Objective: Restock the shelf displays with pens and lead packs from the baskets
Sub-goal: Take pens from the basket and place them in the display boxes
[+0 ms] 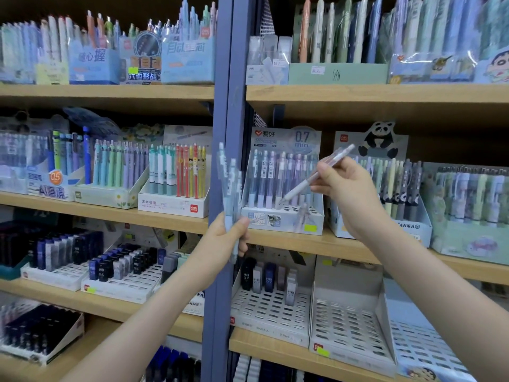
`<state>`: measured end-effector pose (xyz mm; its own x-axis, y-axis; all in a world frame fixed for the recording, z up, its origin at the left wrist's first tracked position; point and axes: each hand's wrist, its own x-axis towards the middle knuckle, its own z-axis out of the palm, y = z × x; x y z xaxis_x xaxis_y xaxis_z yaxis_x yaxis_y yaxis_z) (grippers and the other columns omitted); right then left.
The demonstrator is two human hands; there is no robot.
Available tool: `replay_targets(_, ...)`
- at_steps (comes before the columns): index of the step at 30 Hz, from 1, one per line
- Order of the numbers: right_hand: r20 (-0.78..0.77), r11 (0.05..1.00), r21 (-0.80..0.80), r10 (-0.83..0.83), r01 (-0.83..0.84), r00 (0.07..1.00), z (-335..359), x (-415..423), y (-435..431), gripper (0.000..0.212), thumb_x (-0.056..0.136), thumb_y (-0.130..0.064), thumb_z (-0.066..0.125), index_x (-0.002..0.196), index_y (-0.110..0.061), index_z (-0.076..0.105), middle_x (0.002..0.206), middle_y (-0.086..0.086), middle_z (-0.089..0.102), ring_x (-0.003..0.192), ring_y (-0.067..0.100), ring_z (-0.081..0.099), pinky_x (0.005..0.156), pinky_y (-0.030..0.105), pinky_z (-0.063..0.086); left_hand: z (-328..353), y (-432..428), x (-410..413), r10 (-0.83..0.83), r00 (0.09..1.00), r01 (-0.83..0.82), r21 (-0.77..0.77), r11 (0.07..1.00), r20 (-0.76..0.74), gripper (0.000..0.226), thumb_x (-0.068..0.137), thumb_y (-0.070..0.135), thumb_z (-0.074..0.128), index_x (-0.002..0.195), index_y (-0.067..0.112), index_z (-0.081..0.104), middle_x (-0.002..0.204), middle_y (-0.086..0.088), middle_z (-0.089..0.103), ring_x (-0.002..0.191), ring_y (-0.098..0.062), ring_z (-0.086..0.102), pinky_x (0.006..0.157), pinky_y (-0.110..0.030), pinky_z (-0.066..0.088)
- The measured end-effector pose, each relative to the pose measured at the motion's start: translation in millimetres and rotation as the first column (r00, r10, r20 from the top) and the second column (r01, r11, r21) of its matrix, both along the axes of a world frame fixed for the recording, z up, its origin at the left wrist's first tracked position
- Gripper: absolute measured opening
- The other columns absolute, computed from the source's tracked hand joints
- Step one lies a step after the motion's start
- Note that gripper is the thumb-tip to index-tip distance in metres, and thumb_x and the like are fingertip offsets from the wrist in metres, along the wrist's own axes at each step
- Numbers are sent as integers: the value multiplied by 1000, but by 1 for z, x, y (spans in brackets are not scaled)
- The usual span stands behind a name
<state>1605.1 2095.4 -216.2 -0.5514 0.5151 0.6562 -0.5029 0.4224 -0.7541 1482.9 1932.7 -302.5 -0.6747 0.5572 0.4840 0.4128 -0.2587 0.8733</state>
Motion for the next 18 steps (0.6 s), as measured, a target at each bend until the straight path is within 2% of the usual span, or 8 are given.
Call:
replay_targets(3, -5, 997, 43, -61, 61, 998, 4, -4, 4, 7, 97, -13, 52, 94, -16, 58, 83, 2, 64, 77, 12, 64, 75, 24, 56, 2, -5, -4, 3, 1000, -3, -14, 1000, -1, 26, 100, 29, 44, 83, 9, 44, 58, 1, 47, 48, -8, 45, 46, -15, 39)
replay_targets(7, -2, 976, 128, -178, 177, 984, 6, -10, 9, 9, 97, -16, 52, 92, -20, 58, 85, 2, 65, 81, 14, 64, 76, 28, 55, 2, -6, -6, -59, 998, 59, -24, 998, 6, 34, 92, 41, 46, 84, 8, 45, 55, 6, 48, 49, -11, 43, 51, -21, 40)
replay_targets(11, -33, 935, 176, -308, 309, 951, 11, -7, 21, 7, 98, -15, 50, 98, -16, 57, 90, 1, 63, 83, 13, 63, 81, 29, 54, 2, -5, -7, -75, 997, 76, -26, 997, 29, 30, 98, 34, 45, 83, 8, 46, 53, 6, 50, 49, -11, 44, 52, -23, 41)
replay_targets(14, -10, 903, 206, -384, 378, 923, 11, -5, 32, 9, 96, -11, 52, 105, -14, 52, 92, -1, 60, 85, 15, 64, 73, 23, 53, 4, -2, -6, -66, 998, 67, -11, 998, 20, 29, 99, 31, 45, 83, 7, 46, 55, 3, 52, 48, -10, 48, 50, -18, 43)
replay_targets(18, 22, 868, 279, -434, 411, 901, 9, -11, 39, 26, 94, -9, 56, 112, -20, 41, 86, 1, 61, 78, 13, 64, 70, 28, 51, 2, 3, -7, -63, 998, 62, 21, 998, 24, 31, 98, 34, 46, 81, 8, 46, 59, 0, 52, 49, -9, 50, 51, -17, 44)
